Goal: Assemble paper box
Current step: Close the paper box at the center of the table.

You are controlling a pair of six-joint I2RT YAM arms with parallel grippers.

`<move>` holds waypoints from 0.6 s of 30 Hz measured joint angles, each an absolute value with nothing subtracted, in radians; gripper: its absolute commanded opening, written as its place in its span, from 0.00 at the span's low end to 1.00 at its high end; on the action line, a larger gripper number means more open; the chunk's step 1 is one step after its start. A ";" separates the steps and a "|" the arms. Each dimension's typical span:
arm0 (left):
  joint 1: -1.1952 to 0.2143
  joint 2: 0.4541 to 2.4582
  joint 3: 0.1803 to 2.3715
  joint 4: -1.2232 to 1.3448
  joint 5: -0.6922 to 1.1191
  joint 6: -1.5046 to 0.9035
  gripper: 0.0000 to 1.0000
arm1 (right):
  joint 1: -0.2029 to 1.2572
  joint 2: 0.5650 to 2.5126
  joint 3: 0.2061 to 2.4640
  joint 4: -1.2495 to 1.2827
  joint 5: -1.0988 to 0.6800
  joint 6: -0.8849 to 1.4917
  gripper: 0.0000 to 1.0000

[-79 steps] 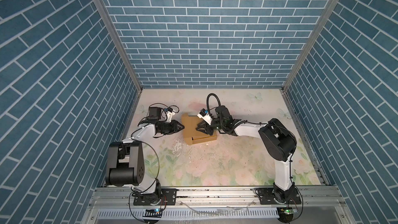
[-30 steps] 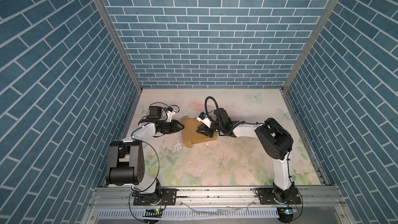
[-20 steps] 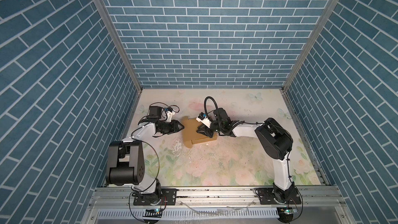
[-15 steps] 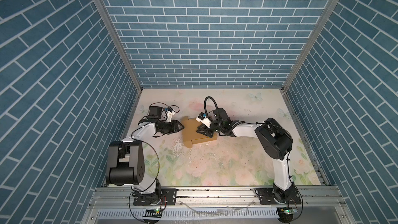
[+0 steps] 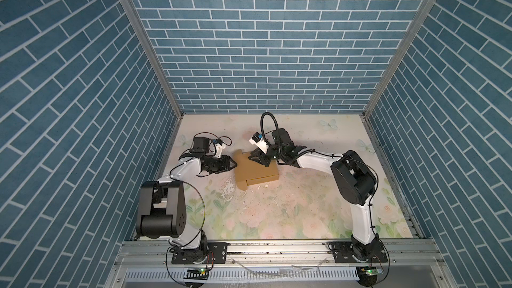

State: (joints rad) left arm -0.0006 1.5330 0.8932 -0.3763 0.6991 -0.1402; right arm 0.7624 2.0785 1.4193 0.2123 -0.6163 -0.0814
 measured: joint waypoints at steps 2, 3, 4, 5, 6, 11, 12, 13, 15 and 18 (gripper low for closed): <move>-0.001 1.533 0.893 -0.381 0.697 -0.138 0.48 | 0.760 2.110 1.451 0.213 -0.612 -0.068 0.28; -0.001 1.533 0.893 -0.384 0.697 -0.138 0.48 | 0.760 2.128 1.460 0.212 -0.608 -0.055 0.28; -0.001 1.533 0.893 -0.387 0.697 -0.138 0.48 | 0.760 2.144 1.462 0.212 -0.604 -0.047 0.28; -0.001 1.533 0.893 -0.387 0.698 -0.138 0.49 | 0.760 2.162 1.462 0.209 -0.601 -0.038 0.27; -0.001 1.533 0.893 -0.385 0.697 -0.138 0.50 | 0.760 2.183 1.462 0.208 -0.596 -0.027 0.27; -0.001 1.531 0.893 -0.387 0.693 -0.134 0.52 | 0.758 2.222 1.480 0.229 -0.593 0.004 0.27; -0.001 1.531 0.893 -0.387 0.693 -0.134 0.52 | 0.758 2.223 1.480 0.231 -0.592 0.004 0.27; -0.001 1.531 0.893 -0.385 0.693 -0.134 0.52 | 0.758 2.223 1.478 0.233 -0.590 0.004 0.27; -0.001 1.531 0.892 -0.379 0.692 -0.134 0.52 | 0.756 2.222 1.467 0.249 -0.586 0.004 0.28; -0.001 1.531 0.892 -0.382 0.691 -0.133 0.53 | 0.756 2.210 1.457 0.253 -0.579 0.004 0.28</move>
